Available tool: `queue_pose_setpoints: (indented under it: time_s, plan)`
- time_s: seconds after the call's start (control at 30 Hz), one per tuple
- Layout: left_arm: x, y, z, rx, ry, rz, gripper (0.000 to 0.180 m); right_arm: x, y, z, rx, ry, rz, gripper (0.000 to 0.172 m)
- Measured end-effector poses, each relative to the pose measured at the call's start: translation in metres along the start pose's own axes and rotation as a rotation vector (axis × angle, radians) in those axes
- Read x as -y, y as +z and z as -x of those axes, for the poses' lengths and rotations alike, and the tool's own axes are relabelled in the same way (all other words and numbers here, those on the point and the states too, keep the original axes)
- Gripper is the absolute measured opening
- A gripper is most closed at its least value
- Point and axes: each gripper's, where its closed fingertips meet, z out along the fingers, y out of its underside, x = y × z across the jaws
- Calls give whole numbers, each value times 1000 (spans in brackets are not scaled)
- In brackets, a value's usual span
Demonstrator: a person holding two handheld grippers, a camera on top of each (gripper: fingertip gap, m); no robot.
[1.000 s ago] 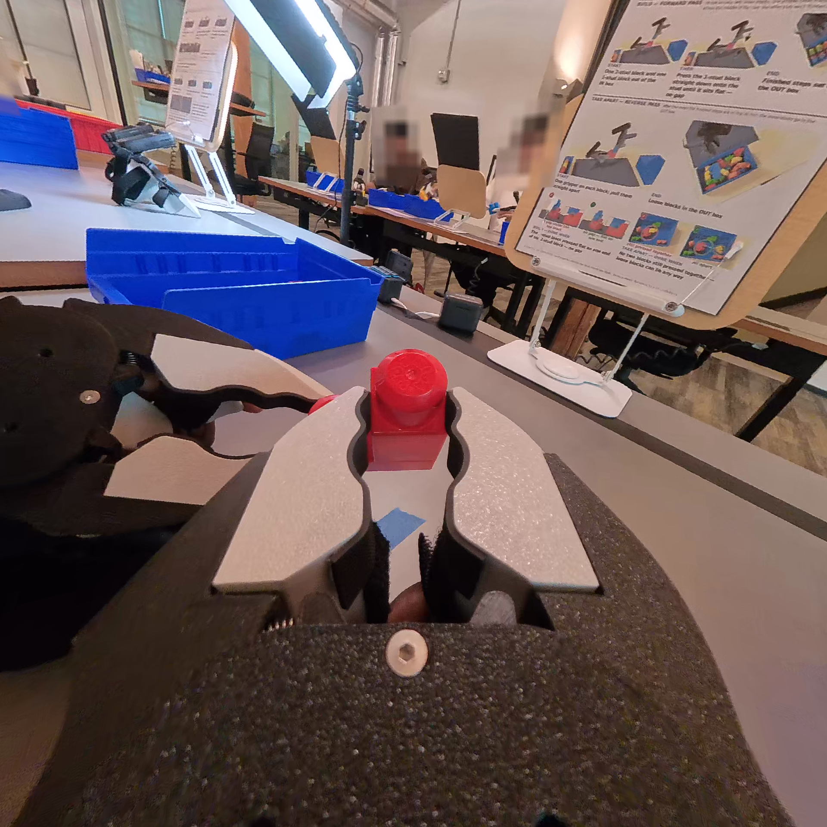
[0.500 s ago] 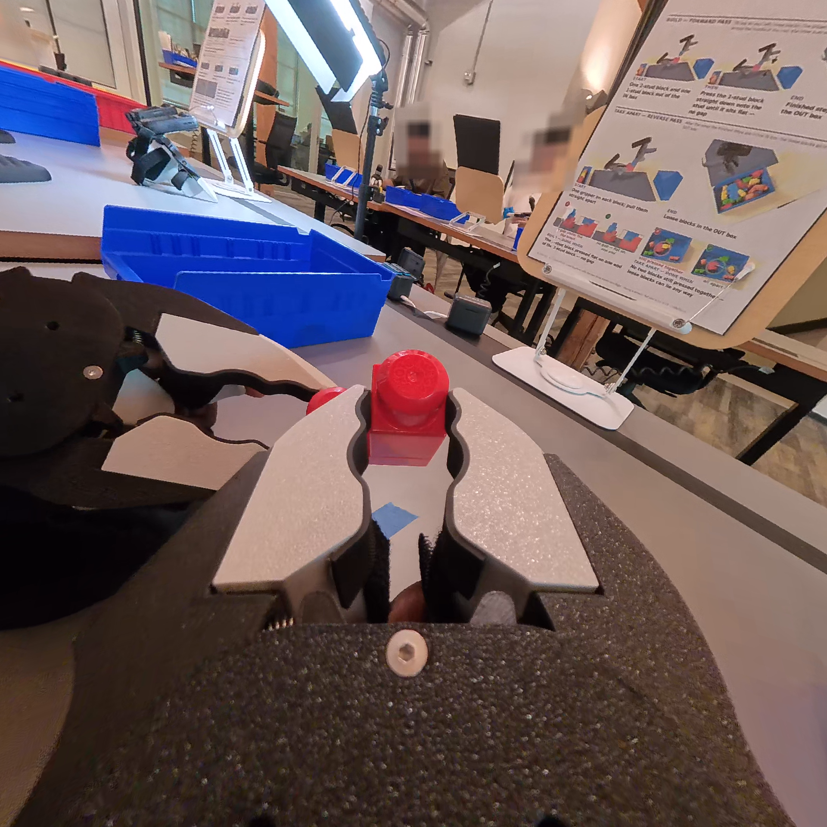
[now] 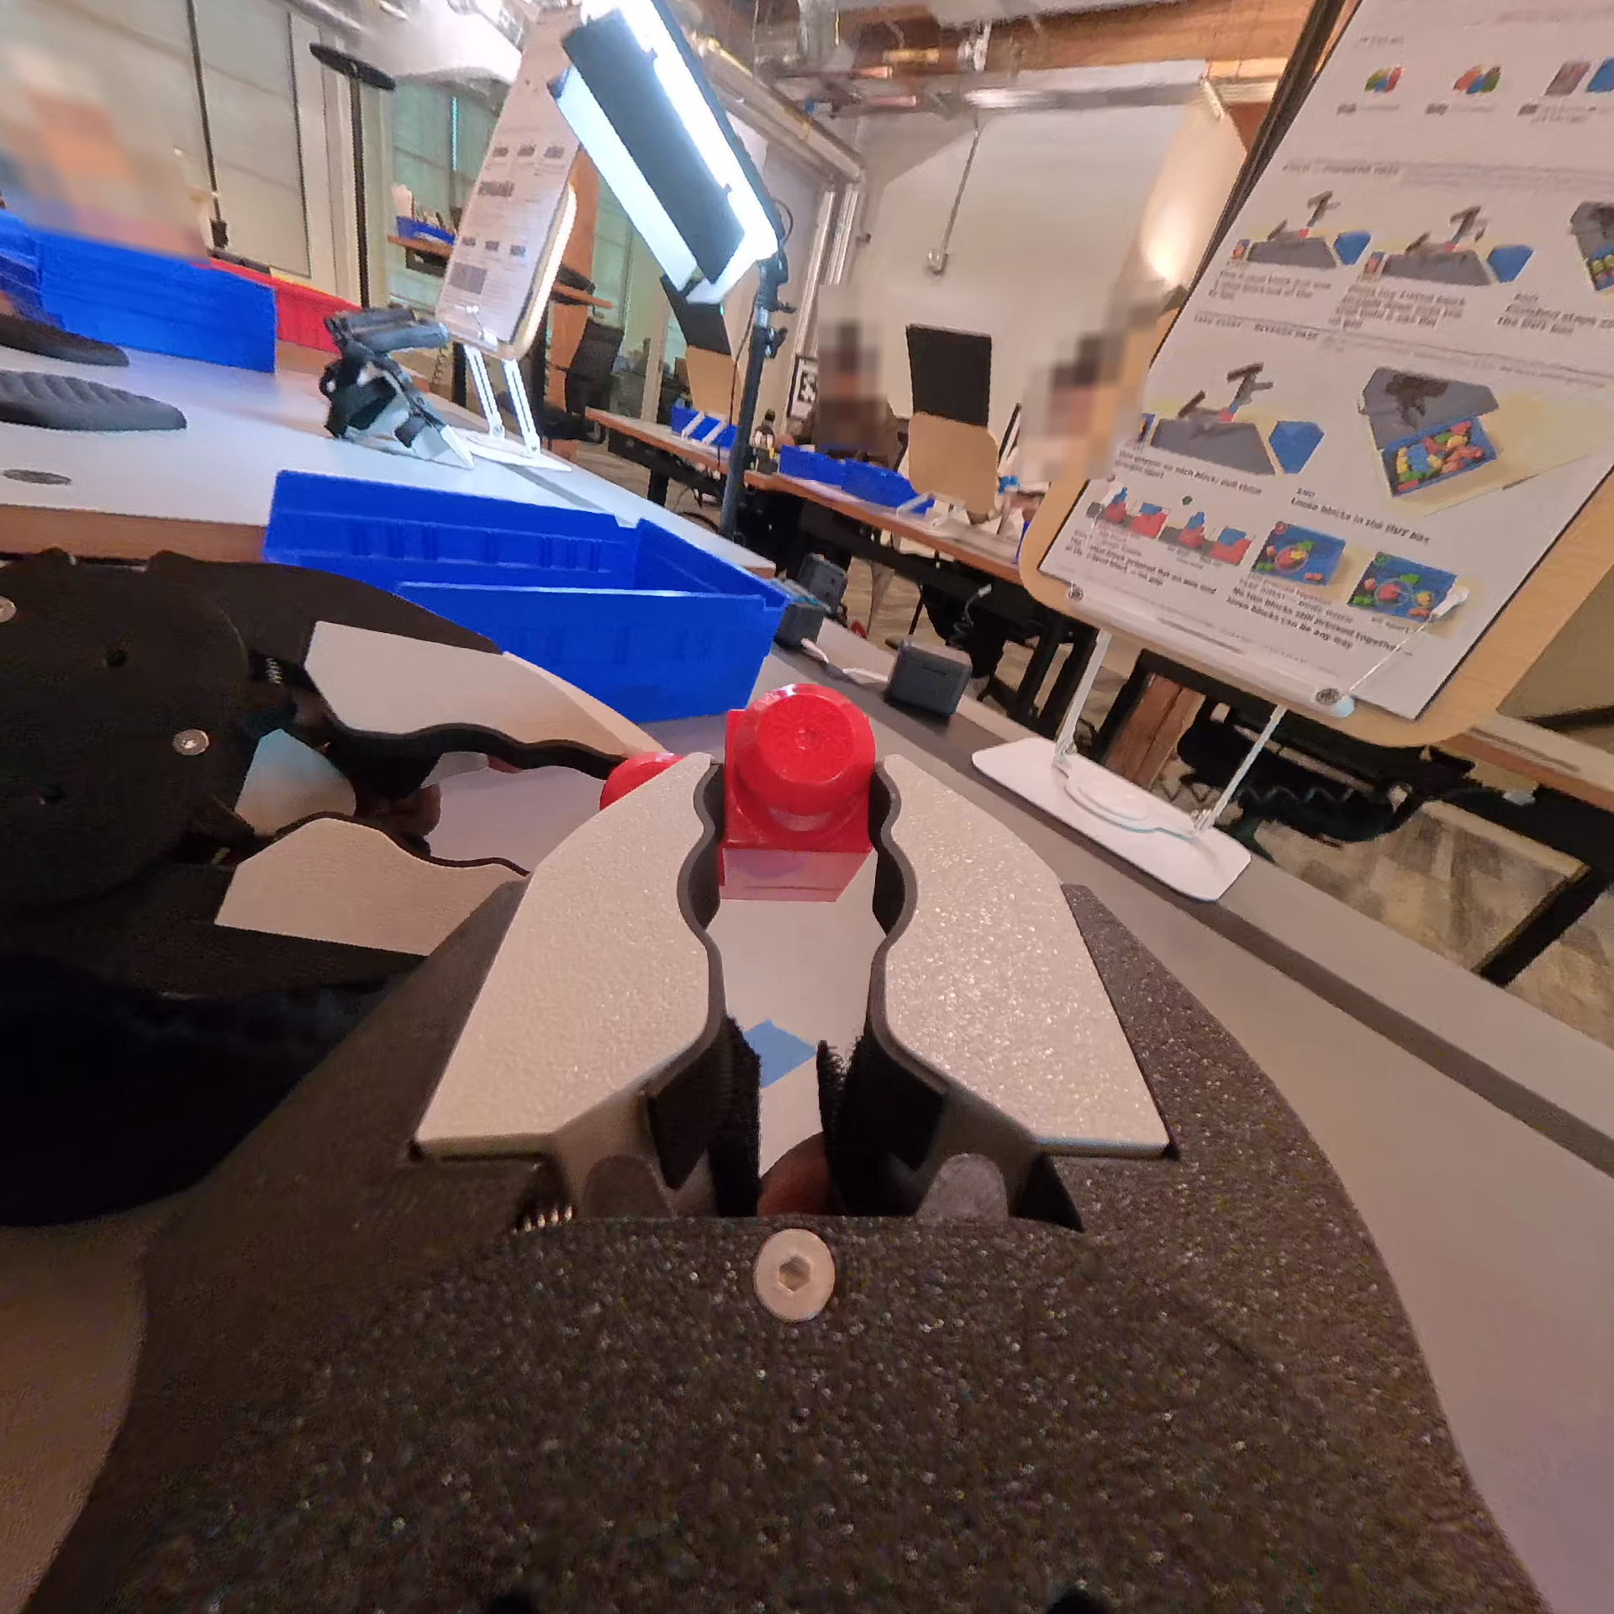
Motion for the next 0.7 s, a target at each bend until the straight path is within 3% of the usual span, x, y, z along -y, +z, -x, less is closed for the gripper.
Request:
queue_pose_setpoints:
  time_s: [0.13,0.23,0.33,0.43,0.5,0.53,0.6,0.7]
  plan:
    - [15,-7,5,60,51,-93,35,13,-7,0,19,33,-136,31]
    - [37,-18,3,-12,-33,-281,42,27,-20,-5,72,110,-287,31]
    - [62,-39,15,-193,-383,-533,52,43,-40,-18,152,227,-445,31]
    - [68,-44,22,-564,-908,-602,56,54,-57,-21,272,327,-562,31]
    - [80,-56,21,-854,-1146,-707,32,59,-63,-18,354,399,-616,31]
    - [82,-59,24,-890,-1211,-758,23,59,-64,-16,390,443,-632,31]
    - [79,-55,22,-792,-1175,-777,4,58,-64,-10,462,519,-645,31]
    - [81,-53,9,-707,-966,-713,0,53,-60,1,535,603,-632,31]
